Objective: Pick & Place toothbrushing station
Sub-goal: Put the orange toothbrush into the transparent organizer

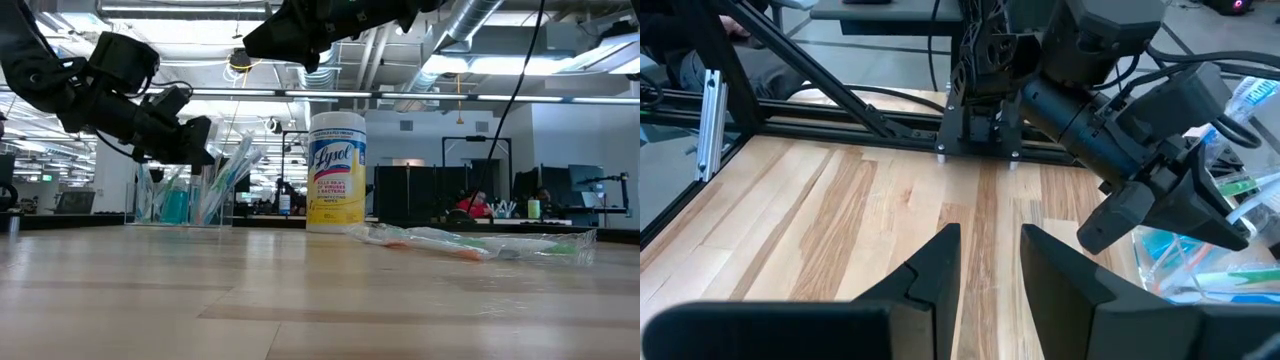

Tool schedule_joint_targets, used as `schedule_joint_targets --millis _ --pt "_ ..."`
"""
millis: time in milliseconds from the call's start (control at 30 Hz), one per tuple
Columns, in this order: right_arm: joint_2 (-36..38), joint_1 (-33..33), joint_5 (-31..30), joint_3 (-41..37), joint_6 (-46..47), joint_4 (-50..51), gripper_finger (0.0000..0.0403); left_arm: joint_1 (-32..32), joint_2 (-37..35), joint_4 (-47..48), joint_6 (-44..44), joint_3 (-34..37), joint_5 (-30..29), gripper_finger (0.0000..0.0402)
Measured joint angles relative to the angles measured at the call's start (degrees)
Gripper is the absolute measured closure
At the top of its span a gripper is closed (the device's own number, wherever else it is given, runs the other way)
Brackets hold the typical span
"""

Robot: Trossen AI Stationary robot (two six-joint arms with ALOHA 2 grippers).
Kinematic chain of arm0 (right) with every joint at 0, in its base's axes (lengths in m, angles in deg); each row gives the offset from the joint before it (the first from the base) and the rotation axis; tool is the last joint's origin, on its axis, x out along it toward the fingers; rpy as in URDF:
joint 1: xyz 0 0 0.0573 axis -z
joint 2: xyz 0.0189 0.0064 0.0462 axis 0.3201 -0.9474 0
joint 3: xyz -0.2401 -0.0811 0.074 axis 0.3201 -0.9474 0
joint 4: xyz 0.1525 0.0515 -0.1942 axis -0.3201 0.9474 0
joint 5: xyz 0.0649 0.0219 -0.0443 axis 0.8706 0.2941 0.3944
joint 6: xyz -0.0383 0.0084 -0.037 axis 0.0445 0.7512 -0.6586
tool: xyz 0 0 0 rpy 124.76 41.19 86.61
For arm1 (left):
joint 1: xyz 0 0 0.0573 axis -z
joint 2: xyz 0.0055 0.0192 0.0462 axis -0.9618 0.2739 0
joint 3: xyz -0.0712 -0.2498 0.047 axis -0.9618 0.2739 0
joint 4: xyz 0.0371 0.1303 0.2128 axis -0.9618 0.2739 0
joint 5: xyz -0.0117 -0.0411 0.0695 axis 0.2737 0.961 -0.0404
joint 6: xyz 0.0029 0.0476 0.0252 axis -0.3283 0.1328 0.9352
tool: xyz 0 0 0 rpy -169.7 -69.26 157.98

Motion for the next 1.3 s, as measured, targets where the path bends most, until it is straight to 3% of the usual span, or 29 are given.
schedule_joint_targets --millis 600,1000,1300 --pt "0.00 0.00 0.01 -0.02 0.01 -0.02 0.0305 0.00 0.35 -0.08 -1.55 0.04 -1.99 0.0346" --pt "0.00 0.00 0.01 -0.02 0.02 -0.02 0.0305 0.00 0.37 -0.37 -1.44 0.04 -2.01 0.0261" --pt "0.00 0.00 0.00 -0.02 0.02 0.00 0.0305 0.00 0.33 -2.25 0.05 0.04 -0.75 0.0220"
